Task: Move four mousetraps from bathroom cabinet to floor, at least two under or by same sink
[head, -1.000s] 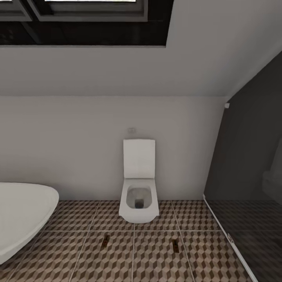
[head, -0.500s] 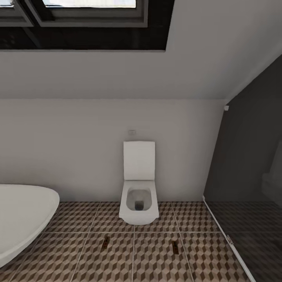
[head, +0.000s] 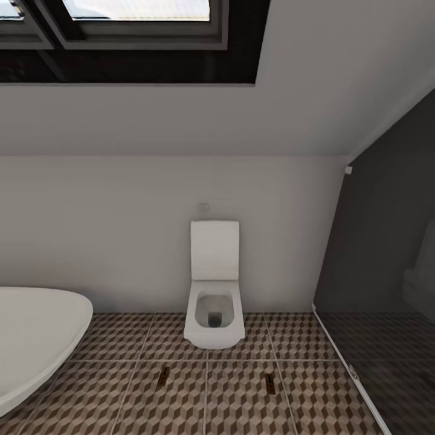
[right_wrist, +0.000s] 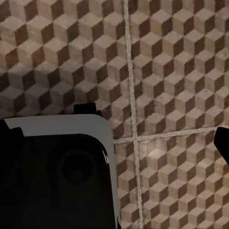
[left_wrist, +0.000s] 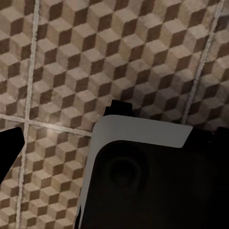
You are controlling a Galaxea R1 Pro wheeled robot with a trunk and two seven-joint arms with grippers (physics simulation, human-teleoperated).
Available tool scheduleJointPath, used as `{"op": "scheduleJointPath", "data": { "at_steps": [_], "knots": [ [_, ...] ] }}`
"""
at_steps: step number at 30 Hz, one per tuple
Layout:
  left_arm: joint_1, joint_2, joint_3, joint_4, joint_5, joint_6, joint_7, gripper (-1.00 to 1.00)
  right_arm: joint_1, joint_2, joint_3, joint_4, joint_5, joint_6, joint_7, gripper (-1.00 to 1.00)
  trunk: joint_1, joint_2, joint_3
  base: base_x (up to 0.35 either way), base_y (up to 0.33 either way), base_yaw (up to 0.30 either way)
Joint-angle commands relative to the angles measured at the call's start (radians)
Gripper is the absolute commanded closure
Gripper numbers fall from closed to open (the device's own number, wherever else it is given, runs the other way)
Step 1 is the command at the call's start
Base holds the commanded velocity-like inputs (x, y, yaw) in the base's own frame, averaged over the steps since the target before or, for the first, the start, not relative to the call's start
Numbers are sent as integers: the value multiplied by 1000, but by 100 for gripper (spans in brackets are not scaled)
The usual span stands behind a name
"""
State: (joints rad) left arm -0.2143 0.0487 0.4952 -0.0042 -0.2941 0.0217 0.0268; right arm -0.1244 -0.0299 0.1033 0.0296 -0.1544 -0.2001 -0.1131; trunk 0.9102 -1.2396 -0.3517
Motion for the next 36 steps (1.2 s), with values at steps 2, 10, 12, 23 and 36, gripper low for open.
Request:
{"op": "scheduleJointPath", "data": {
  "at_steps": [2, 10, 12, 23, 36],
  "knots": [
    [-1, 0, 8, 0, -10, 2, 2, -100, -1, 1, 8, 3, -10, -7, 0, -100, -8, 14, 5, 0, 0, 0],
    [0, 2, 8, -1, -8, -14, 3, -100, -2, -2, 6, 3, -19, -4, -1, -100, -12, 21, 8, 0, 0, 0],
    [0, 3, 8, -2, -7, -20, 3, -100, -2, -3, 6, 3, -20, -2, -1, -100, -12, 21, 8, 0, 0, 0],
    [0, 2, 7, -4, -7, -57, 4, -100, -3, -10, 9, 1, -13, 8, -10, -100, -12, 21, 8, 0, 0, 0],
    [0, 5, 3, -14, -15, -63, 4, -100, -3, -7, 7, -6, -6, 9, -12, -100, -12, 21, 8, 0, 0, 0]
  ]
}}
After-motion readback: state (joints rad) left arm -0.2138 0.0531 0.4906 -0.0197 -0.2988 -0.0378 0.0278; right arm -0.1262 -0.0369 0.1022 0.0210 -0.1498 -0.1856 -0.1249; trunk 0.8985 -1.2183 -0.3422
